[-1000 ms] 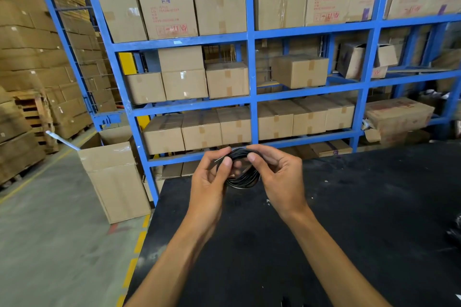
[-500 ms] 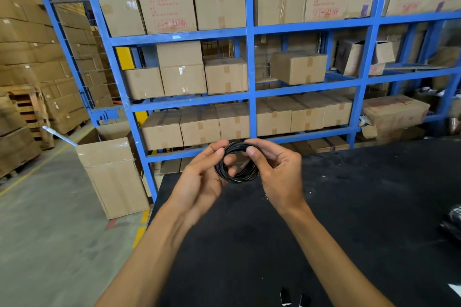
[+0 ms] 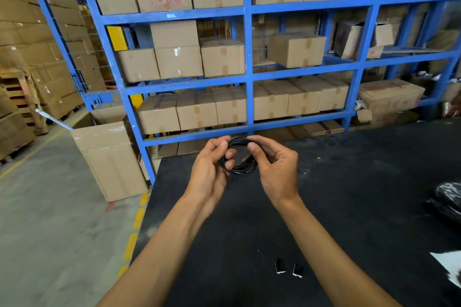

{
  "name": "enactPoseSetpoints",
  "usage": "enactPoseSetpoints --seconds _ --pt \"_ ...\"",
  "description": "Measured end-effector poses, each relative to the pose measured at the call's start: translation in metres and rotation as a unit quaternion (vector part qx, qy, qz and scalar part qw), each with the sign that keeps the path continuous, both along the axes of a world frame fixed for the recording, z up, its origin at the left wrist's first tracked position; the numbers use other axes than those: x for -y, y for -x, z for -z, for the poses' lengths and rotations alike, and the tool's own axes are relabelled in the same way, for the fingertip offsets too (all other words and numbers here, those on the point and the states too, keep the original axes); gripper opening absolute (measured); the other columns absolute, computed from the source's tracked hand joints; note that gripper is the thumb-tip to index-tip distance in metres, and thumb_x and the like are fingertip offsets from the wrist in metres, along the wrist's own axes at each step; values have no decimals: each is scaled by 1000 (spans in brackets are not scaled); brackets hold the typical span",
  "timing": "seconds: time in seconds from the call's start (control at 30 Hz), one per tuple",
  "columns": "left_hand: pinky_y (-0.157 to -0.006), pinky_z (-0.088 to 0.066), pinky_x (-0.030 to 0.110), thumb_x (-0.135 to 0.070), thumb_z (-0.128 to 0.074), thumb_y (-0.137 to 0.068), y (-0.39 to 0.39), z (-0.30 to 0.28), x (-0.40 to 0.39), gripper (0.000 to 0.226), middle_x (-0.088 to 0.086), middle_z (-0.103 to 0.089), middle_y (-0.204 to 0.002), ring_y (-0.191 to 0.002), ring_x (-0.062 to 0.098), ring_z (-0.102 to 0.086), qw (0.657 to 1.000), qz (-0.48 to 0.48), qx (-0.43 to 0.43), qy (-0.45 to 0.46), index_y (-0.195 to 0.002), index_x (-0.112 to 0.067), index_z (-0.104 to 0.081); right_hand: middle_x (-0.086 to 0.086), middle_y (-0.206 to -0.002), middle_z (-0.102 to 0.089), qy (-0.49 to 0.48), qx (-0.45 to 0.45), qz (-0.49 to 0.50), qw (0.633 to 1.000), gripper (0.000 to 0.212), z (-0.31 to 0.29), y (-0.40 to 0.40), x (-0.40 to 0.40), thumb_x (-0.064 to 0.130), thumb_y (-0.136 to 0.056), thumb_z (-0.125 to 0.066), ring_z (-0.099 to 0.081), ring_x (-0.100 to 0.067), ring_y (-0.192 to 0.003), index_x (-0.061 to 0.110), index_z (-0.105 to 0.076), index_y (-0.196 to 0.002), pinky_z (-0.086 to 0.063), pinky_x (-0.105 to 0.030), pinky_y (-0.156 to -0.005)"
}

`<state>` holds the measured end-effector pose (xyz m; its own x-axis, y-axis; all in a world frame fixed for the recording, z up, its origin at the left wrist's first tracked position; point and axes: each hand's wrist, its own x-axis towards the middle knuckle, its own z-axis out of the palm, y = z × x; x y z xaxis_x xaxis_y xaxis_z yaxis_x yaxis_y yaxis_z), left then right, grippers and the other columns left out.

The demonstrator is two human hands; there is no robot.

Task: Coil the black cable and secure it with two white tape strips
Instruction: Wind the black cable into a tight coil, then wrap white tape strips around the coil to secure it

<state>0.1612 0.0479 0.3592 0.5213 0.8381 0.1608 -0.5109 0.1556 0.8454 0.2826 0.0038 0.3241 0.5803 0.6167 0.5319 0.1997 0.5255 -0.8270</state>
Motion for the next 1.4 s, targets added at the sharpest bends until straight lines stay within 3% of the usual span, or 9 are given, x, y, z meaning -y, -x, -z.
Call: enactPoseSetpoints --seconds 0.27,0.5,0.6,0.7,0.8,0.93,1.0,1.17,1.4 --pt "-46 -34 13 0 -39 -98 -10 41 4 20 -3 -47 -60 -49 4 -39 1000 -5 -3 -19 -86 -8 -52 -6 -99 -78 51 -29 -47 997 18 29 -12 20 3 -89 -68 -75 -17 -94 16 -74 -100 -58 -26 -82" --pt "-50 -33 13 -3 -44 -98 -20 87 2 15 -10 -52 -54 -50 1 -41 992 -1 -95 -79 -87 -11 -52 0 -86 -77 137 -80 -105 982 16 65 -32 31 2 -89 -68 -69 -10 -78 16 -74 -93 -57 -26 -68" --pt "-50 -34 13 -13 -51 -88 -26 105 0 2 -11 -50 -54 -50 1 -41 990 26 -109 -88 -88 -11 -51 -4 -91 -76 161 -104 -117 974 12 84 -42 37 16 -93 -65 -66 -19 -85 17 -76 -93 -52 -34 -72" --pt "-48 -33 12 -14 -50 -84 -30 122 -3 6 -10 -47 -56 -49 2 -39 990 54 -109 -65 -87 -10 -51 -12 -96 -76 196 -151 -144 958 36 100 -55 41 40 -92 -55 -70 -18 -84 12 -74 -103 -54 -26 -70" --pt "-46 -32 11 -10 -50 -83 -36 136 -9 4 -11 -49 -54 -48 1 -40 991 66 -109 -29 -86 -8 -50 -14 -94 -77 263 -147 -114 947 36 129 -72 37 38 -100 -51 -71 -19 -79 10 -72 -109 -53 -26 -67" --pt "-46 -33 11 4 -41 -96 -36 151 -19 21 -6 -46 -59 -48 1 -41 991 52 -126 11 -84 -9 -51 -5 -79 -72 422 -31 -82 902 9 190 -89 29 15 -96 -62 -62 -4 -56 13 -71 -97 -46 -22 -56" --pt "-45 -33 11 5 -37 -97 -35 157 -22 24 -1 -40 -66 -49 1 -42 990 43 -128 32 -83 -8 -51 -4 -72 -68 493 93 -63 862 16 230 -99 26 0 -90 -62 -60 5 -51 12 -70 -95 -51 -22 -62" --pt "-45 -33 12 5 -38 -97 -35 178 -31 24 1 -38 -70 -50 1 -43 988 43 -129 67 -82 -9 -50 -3 -109 -73 590 320 -74 738 40 288 -114 19 0 -85 -54 -68 -25 -101 26 -69 -112 -54 -33 -85" --pt "-46 -33 12 3 -41 -96 -41 207 -47 23 1 -39 -74 -55 3 -41 983 57 -143 98 -82 -11 -52 0 -125 -60 537 574 -183 591 47 306 -122 -14 1 -83 -61 -54 -25 -122 27 -65 -122 -51 -39 -88"
